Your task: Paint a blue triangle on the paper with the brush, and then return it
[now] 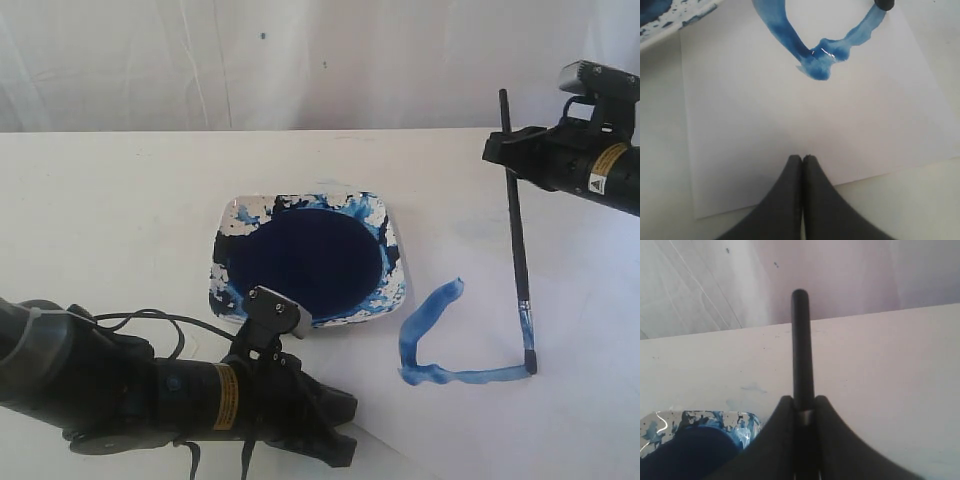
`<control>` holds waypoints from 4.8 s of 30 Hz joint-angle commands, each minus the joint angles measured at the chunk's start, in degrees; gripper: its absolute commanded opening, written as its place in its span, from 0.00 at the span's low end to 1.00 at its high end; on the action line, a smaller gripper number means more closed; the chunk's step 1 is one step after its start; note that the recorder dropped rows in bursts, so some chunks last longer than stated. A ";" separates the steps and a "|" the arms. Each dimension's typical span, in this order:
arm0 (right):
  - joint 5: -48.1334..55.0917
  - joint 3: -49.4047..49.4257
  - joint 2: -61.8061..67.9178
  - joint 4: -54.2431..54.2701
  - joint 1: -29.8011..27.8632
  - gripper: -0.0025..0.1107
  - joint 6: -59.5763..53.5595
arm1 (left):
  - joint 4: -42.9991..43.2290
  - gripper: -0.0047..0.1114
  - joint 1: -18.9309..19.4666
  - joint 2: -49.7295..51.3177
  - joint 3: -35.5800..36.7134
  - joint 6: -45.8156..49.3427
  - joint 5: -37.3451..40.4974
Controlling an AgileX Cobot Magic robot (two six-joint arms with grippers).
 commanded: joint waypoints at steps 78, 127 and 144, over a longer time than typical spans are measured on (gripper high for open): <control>-8.74 -1.14 1.81 18.29 -0.61 0.02 -9.49 | 2.77 0.04 -0.27 0.50 0.65 0.07 5.17; -9.50 -3.08 7.08 21.51 0.63 0.02 -12.64 | 2.77 0.04 -0.27 0.50 0.65 0.07 5.17; -4.99 -3.08 6.09 13.27 0.63 0.02 -8.96 | 2.77 0.04 -0.27 0.50 0.65 0.07 5.17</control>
